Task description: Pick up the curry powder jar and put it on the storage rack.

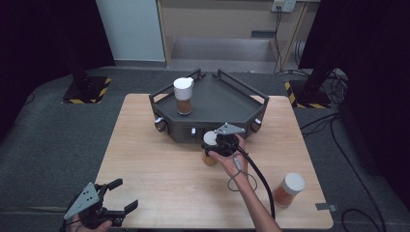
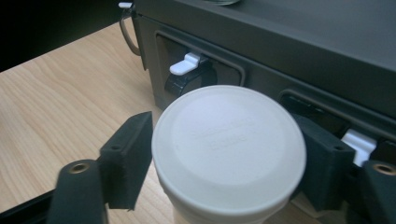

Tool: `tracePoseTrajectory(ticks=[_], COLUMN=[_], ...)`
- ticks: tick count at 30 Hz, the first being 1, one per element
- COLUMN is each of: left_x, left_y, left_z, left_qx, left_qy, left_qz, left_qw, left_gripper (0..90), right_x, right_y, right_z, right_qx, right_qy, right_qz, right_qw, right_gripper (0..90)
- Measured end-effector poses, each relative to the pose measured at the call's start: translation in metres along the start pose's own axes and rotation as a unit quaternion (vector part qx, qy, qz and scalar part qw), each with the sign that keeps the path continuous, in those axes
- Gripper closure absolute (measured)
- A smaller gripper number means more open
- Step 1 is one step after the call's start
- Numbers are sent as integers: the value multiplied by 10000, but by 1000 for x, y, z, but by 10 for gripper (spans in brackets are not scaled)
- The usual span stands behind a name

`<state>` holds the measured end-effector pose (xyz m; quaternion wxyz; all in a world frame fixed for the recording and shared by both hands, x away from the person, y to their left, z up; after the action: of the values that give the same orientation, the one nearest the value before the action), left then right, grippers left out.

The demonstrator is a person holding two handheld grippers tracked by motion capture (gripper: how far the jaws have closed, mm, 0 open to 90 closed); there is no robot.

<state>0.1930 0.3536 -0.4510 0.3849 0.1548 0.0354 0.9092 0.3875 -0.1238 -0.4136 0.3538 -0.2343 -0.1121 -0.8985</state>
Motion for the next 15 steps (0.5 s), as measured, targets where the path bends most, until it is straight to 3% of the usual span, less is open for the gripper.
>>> tracePoseTrajectory(ticks=[15], left_x=[1], left_y=[-1], left_z=[0], left_qx=[27], left_qy=[24], left_qz=[8], left_qw=[10000], left_gripper=[44], right_x=[2], right_y=[2], right_z=[3], right_qx=[59], right_qy=[-94], right_qz=[-12], right_qw=[9999], right_gripper=[339])
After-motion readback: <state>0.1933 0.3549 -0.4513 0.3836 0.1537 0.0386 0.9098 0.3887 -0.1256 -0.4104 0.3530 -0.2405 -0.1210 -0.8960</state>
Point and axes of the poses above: each handheld gripper's, and its own axes: x roughly backward along the jaws, z roughly out of its top, y roughly to its right, the point moved 7 cm from there along -x, roughly forward along the jaws, and after that the axes turned 4 degrees about x, right-handed, at the moved point
